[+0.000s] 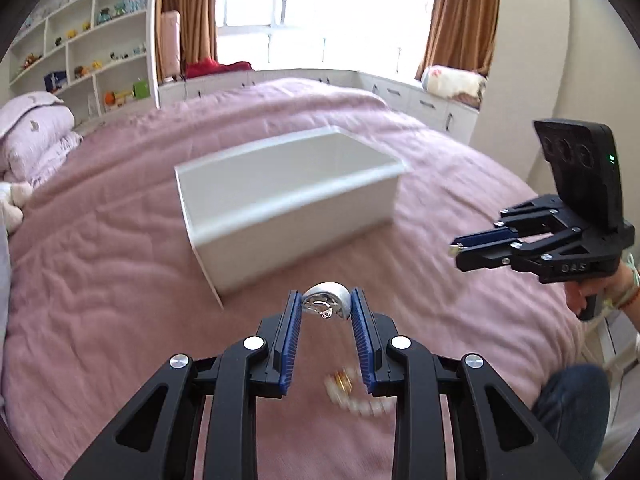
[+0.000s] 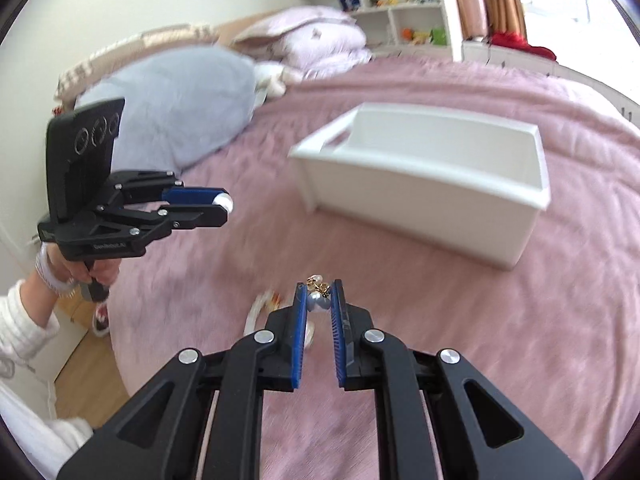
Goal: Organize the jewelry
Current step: 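Grasp the silver charm with the left tool while the right tool grasps the bracelet clasp, then carry both items over the white bin and open both tools to drop them, then move both tools back to the white bead bracelet on the bed, then grasp the white bead bracelet with the left tool while the right tool grasps the silver charm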
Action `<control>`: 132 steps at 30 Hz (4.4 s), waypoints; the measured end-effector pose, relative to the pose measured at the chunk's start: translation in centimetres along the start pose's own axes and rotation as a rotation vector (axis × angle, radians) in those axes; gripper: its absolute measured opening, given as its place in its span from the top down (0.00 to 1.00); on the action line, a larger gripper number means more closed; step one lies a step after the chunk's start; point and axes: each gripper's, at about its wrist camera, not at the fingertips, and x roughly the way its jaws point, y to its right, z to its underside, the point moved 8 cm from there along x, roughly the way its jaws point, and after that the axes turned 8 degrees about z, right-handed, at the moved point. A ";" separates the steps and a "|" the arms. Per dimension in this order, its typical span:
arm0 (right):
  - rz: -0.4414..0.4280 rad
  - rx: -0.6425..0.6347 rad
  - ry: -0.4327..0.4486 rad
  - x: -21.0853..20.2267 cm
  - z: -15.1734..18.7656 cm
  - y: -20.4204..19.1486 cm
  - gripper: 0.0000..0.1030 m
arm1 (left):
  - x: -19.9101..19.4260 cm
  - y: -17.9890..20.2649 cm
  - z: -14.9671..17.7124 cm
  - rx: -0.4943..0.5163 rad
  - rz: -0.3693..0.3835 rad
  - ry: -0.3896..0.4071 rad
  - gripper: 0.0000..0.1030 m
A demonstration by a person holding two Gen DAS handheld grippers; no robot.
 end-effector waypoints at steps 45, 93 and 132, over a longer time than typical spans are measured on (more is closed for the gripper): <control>0.256 0.233 -0.052 9.8 -10.8 14.3 0.86 | 14.6 -11.8 -9.5 -0.179 -0.143 -0.104 0.71; 0.107 -0.125 -0.098 4.3 3.6 -1.0 0.32 | 3.5 -0.2 6.3 -0.031 0.030 -0.132 0.26; 0.078 -0.271 -0.246 11.9 6.9 -5.8 0.78 | 7.8 -2.0 11.6 -0.191 0.051 -0.313 0.85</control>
